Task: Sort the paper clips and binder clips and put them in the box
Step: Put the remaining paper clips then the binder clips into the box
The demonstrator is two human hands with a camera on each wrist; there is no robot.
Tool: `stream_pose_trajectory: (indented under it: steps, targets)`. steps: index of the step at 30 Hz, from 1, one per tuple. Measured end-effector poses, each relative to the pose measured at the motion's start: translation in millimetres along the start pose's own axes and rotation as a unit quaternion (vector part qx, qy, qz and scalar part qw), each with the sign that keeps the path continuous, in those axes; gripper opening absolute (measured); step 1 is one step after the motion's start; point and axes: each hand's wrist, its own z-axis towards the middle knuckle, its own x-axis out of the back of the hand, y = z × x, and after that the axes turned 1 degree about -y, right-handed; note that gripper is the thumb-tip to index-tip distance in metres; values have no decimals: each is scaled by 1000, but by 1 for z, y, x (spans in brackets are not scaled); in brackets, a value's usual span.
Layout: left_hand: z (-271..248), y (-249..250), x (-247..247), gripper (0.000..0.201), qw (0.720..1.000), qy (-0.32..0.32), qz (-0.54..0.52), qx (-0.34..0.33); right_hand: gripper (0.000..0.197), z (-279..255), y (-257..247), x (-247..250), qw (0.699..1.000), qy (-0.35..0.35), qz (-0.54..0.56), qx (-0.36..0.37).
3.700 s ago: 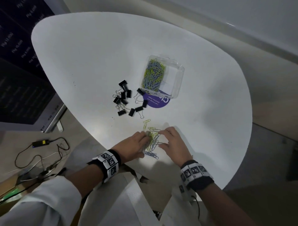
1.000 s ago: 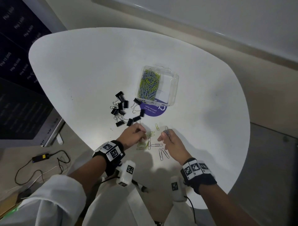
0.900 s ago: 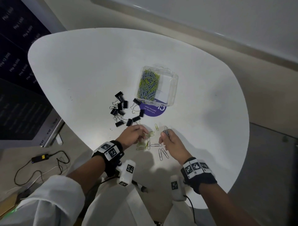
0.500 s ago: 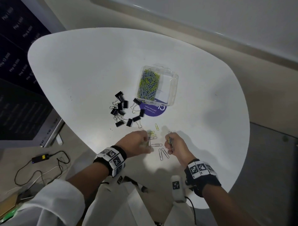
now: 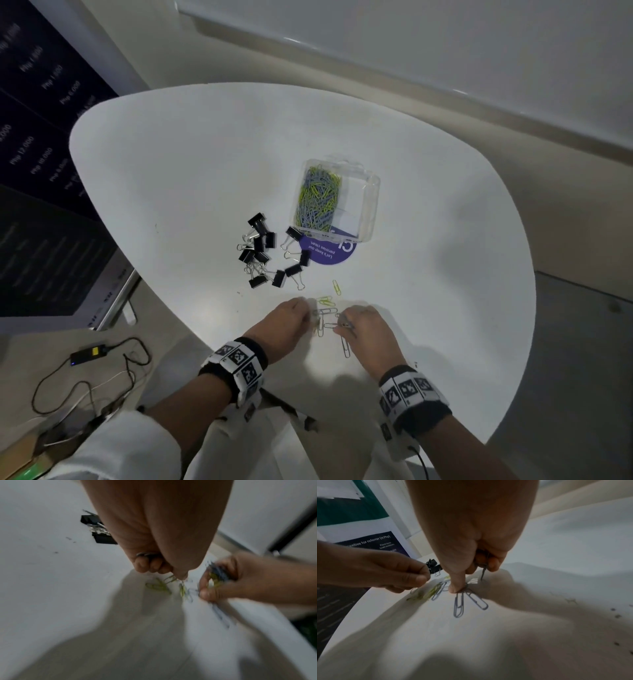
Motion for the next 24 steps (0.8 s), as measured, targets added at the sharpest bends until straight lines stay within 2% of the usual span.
stream_pose_trajectory:
  steps: [3, 7, 9, 11, 13, 15, 17, 19, 21, 24]
  targets:
    - [6, 9, 21, 20, 994, 52, -89, 41, 28, 1, -3, 5, 1000, -9, 19, -15]
    - [43, 20, 66, 20, 969, 141, -185, 85, 24, 6, -16, 24, 981, -8, 183, -72]
    - [70, 23, 90, 21, 948, 165, -243, 121, 21, 15, -27, 38, 959, 3, 272, -83]
    - [96, 27, 113, 19, 937, 181, -265, 139, 22, 29, -39, 53, 923, 27, 373, -90]
    - [118, 31, 130, 16, 939, 183, -256, 137, 20, 49, -53, 69, 886, 48, 453, -90]
    - [131, 35, 139, 13, 945, 169, -238, 144, 16, 70, -66, 83, 865, 74, 489, -87]
    - [139, 37, 142, 19, 950, 155, -226, 152, 11, 95, -74, 93, 848, 90, 514, -93]
    - [140, 39, 143, 27, 948, 151, -234, 156, 8, 118, -77, 97, 847, 98, 513, -98]
    - [138, 39, 143, 32, 949, 158, -228, 151, 7, 139, -80, 98, 859, 99, 491, -104]
    - [131, 36, 143, 35, 944, 174, -238, 145, 17, 163, -81, 94, 877, 101, 456, -116]
